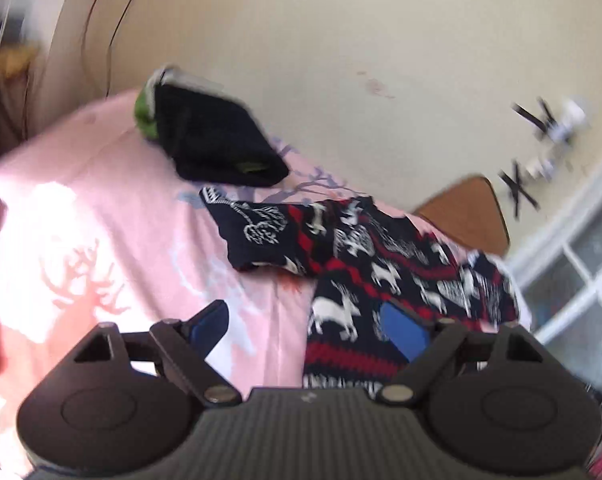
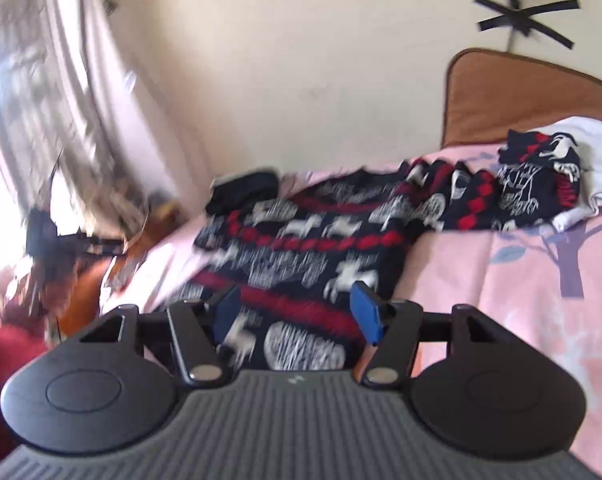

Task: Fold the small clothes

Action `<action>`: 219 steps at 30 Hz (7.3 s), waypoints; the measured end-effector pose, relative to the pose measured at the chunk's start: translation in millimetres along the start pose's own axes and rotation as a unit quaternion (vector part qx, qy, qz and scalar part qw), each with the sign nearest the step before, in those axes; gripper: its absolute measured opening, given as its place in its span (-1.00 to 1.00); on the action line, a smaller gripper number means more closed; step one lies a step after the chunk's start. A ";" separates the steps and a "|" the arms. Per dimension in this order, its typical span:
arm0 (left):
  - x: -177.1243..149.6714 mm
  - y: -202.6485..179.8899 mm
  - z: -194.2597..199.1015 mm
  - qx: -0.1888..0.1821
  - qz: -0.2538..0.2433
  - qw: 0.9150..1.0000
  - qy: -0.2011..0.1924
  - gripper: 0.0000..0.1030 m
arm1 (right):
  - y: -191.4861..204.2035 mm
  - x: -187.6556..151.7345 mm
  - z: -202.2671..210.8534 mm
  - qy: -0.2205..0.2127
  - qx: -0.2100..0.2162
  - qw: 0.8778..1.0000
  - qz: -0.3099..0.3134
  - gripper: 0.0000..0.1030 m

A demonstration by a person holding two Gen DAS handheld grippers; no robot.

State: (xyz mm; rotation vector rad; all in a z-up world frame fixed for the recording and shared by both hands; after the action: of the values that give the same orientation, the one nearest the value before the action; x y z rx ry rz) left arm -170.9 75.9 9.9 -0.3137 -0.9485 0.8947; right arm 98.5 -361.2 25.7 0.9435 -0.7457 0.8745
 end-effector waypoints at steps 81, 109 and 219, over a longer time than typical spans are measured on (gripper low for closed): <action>59.6 -22.8 -119.1 -0.049 -0.029 0.996 -0.062 0.61 | -31.9 185.7 -248.3 -0.026 -0.122 0.992 0.037 -0.83; 68.3 -67.2 -238.9 0.164 -0.250 0.946 -0.123 -0.36 | -127.0 74.5 -221.0 0.003 -0.238 0.964 -0.121 -0.55; 113.6 -40.5 -182.6 -0.078 -0.032 0.991 -0.101 0.11 | 69.4 107.3 -421.1 0.240 -0.013 0.922 0.303 -0.76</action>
State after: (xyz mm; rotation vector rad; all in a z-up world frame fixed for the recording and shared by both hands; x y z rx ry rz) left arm 28.7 164.3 -5.9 -0.3271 -1.2130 0.8052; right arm 152.6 72.3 -27.6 0.4290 -0.6190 1.5679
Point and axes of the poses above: each gripper's, at about its wrist camera, not at the fingertips, and z roughly against the way its jaws point, y to its left, x to its top, the point moved 6 cm from there along -z, roughly the way its jaws point, and after that the axes turned 5 degrees about z, right-handed, at the moved point
